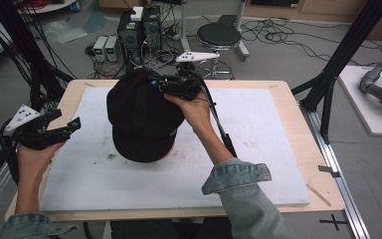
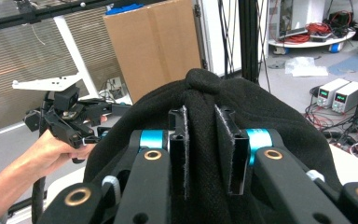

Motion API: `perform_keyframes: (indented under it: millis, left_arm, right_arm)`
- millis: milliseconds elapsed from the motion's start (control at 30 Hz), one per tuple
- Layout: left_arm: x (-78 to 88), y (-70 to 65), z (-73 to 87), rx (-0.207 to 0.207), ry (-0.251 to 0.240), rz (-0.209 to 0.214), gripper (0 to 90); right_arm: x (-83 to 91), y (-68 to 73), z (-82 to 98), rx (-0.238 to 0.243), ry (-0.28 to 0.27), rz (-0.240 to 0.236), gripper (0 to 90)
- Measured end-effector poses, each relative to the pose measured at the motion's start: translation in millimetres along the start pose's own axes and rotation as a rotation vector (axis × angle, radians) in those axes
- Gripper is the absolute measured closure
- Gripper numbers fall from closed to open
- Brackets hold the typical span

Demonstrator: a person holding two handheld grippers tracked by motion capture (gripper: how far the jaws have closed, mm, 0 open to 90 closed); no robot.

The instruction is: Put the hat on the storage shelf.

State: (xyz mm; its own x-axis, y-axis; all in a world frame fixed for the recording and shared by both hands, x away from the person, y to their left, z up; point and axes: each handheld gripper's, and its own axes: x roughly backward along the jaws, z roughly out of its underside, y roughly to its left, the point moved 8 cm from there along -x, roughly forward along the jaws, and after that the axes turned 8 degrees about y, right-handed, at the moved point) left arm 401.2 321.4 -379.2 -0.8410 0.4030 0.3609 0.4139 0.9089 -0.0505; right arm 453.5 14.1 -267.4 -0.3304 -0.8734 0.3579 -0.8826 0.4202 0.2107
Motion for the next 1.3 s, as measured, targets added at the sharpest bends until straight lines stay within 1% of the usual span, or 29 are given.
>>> perform_keyframes:
  millis: [300, 533, 633, 1033, 1200, 1300]
  left_arm:
    - [0.5, 0.4, -0.3, 0.0, -0.001, -0.001, 19.9]
    - [0.4, 0.1, -0.3, 0.0, 0.0, 0.0, 19.9]
    - [0.4, 0.0, -0.3, 0.0, -0.001, 0.001, 19.9]
    - [0.1, -0.2, -0.1, -0.003, 0.002, 0.0, 20.0]
    - [0.0, -0.6, -0.4, -0.005, 0.002, 0.003, 20.0]
    - [0.0, -0.2, -0.4, -0.004, 0.002, 0.002, 20.0]
  right_arm:
    - [-1.1, -0.3, 1.0, 0.007, 0.008, 0.003, 73.5]
    - [-1.3, -1.5, 1.4, -0.003, 0.01, 0.006, 70.8]
    - [-1.6, -2.1, 1.3, -0.007, 0.006, 0.008, 67.7]
    - [0.1, -3.9, 1.9, -0.013, 0.014, 0.014, 60.4]
    - [2.8, -5.9, 1.2, -0.009, 0.012, 0.032, 56.5]
    - [5.3, -7.8, 1.1, -0.013, 0.014, 0.043, 52.6]
